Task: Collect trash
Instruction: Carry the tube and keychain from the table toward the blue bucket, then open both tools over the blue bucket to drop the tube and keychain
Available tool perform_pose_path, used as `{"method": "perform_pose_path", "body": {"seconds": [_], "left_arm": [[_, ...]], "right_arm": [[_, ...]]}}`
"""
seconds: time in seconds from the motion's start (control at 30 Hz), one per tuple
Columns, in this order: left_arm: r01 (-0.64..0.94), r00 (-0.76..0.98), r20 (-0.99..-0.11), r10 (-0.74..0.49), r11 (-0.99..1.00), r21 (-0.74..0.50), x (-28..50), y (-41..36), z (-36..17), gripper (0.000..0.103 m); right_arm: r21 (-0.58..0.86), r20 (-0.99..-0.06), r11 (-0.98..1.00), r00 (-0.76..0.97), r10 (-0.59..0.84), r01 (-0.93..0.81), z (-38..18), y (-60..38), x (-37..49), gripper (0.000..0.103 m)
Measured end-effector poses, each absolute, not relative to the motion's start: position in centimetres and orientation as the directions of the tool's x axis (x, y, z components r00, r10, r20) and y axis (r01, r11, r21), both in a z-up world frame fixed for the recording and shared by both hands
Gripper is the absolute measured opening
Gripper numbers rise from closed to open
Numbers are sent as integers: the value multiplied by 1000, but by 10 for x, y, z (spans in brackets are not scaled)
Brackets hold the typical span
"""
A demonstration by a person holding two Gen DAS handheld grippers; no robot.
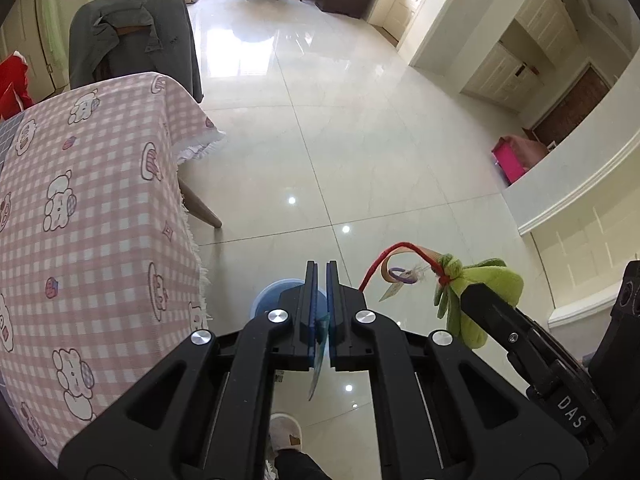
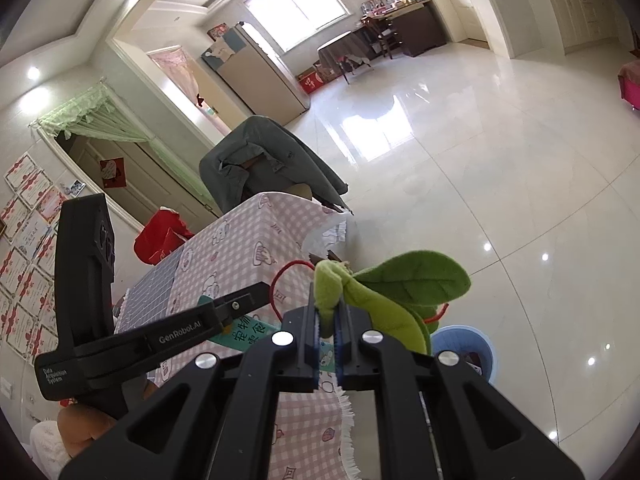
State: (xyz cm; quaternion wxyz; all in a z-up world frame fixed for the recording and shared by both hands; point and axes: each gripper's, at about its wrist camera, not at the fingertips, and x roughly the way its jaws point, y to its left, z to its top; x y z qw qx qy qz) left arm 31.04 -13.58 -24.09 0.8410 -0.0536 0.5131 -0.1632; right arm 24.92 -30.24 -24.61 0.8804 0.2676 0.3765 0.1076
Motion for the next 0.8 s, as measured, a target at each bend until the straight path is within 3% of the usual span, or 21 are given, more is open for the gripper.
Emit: {"method": "perform_pose_path", "body": {"seconds": [0.47, 0.53, 0.6, 0.8], "left_arm": [[214, 417, -861, -290, 952, -217, 319, -145, -249, 5], [216, 418, -863, -284, 954, -209, 320, -145, -251, 5], [216, 416, -865, -282, 954, -208, 321, -145, -252, 5], [225, 406, -871, -277, 954, -199, 325, -147, -259, 5]], "right_arm": [[555, -621, 831, 679, 391, 30, -257, -308, 264, 10], [547, -639, 835, 669, 381, 47, -259, -307, 267, 23], [551, -637, 833, 669, 383, 49, -258, -305, 270, 30], [534, -645, 844, 671, 366, 52, -257, -304, 271, 35]]}}
